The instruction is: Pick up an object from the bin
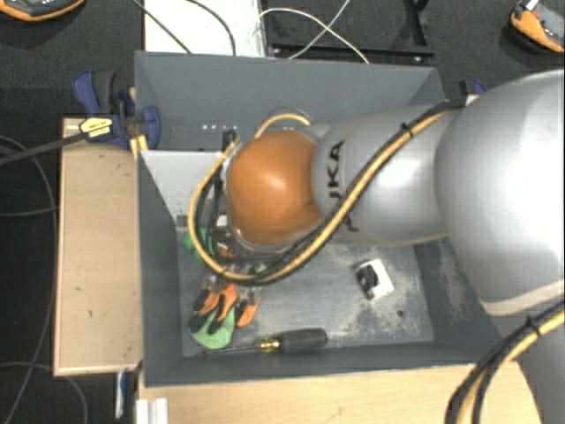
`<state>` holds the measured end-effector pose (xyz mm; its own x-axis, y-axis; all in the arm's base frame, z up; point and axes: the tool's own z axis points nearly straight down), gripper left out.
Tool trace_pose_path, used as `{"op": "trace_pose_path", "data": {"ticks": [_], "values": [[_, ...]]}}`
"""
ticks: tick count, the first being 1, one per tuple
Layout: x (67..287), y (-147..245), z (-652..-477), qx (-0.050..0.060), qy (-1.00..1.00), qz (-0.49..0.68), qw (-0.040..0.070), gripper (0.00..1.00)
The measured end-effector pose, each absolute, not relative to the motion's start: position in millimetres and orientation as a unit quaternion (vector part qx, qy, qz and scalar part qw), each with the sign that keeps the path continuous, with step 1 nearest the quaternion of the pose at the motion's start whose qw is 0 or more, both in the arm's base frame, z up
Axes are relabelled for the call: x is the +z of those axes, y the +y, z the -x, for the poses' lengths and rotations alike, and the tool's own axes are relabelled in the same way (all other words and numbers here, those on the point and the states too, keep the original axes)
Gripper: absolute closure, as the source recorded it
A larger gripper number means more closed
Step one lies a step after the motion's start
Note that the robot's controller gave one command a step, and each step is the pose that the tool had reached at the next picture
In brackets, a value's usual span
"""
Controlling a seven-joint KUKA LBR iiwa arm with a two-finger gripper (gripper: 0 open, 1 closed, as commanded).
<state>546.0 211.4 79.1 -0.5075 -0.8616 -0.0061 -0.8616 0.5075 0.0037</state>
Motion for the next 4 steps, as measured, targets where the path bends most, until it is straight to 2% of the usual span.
{"op": "trace_pose_path", "data": {"ticks": [2, 4], "values": [[110.7, 211.7, -546.7, 0.003, 0.869, 0.495, 0.003, 1.00], [130.6, 211.8, -546.4, 0.003, 0.870, 0.494, 0.003, 1.00]]}}
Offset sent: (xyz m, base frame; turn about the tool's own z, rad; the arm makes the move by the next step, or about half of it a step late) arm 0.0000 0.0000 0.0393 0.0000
